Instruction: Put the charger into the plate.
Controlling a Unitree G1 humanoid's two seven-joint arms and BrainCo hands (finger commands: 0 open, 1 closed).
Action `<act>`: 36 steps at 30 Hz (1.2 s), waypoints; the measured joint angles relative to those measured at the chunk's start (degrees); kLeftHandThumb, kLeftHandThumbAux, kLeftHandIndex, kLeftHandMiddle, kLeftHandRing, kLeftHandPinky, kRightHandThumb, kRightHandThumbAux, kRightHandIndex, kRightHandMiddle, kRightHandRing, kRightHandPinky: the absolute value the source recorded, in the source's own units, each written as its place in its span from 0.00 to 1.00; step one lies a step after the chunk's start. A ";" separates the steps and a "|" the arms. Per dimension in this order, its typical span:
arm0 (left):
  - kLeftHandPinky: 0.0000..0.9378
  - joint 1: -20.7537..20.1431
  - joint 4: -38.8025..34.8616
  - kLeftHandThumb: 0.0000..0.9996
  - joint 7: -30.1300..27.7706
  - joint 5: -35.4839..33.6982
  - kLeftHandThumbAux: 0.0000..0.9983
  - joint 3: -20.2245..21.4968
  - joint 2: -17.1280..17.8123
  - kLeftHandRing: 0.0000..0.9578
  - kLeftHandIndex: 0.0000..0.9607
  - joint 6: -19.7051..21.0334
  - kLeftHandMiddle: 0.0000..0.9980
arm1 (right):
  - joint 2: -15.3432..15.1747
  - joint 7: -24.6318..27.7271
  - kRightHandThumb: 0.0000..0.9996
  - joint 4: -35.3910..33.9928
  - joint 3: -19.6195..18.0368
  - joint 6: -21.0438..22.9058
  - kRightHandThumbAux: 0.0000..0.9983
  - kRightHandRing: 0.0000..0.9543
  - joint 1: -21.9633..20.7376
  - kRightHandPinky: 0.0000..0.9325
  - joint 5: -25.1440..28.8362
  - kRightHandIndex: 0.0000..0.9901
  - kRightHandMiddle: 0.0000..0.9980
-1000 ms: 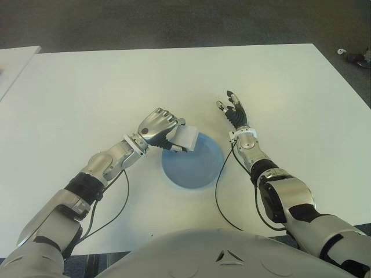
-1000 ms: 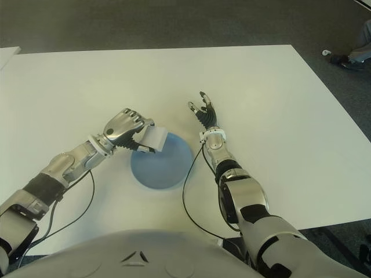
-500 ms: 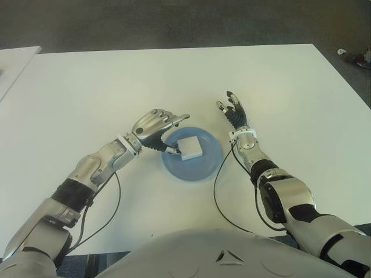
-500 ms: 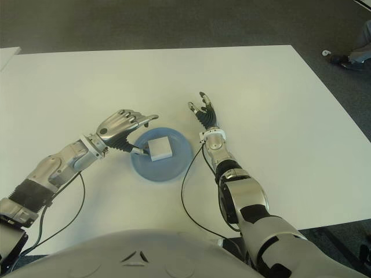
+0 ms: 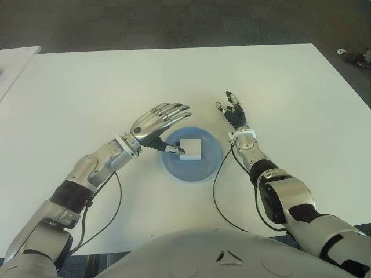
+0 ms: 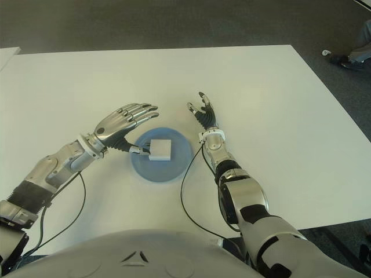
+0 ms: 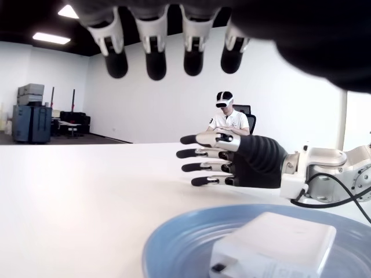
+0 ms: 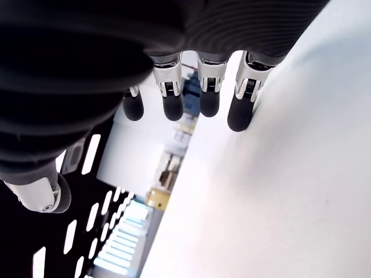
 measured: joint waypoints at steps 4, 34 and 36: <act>0.00 0.07 -0.27 0.16 0.00 0.06 0.21 0.58 0.00 0.00 0.00 -0.02 0.00 | 0.00 -0.49 0.06 0.00 0.31 0.00 0.47 0.00 0.05 0.08 -0.36 0.00 0.00; 0.00 -10.79 35.06 0.01 -16.72 -43.58 0.55 17.89 -17.14 0.00 0.00 -5.94 0.00 | -0.34 -4.47 0.06 -0.21 2.87 -1.31 0.51 0.00 0.41 0.04 -3.31 0.00 0.00; 0.00 -11.45 37.80 0.01 -19.33 -48.30 0.54 20.87 -18.88 0.00 0.00 -6.03 0.00 | -0.32 -4.47 0.06 -0.09 3.01 -1.30 0.50 0.00 0.44 0.03 -3.33 0.00 0.00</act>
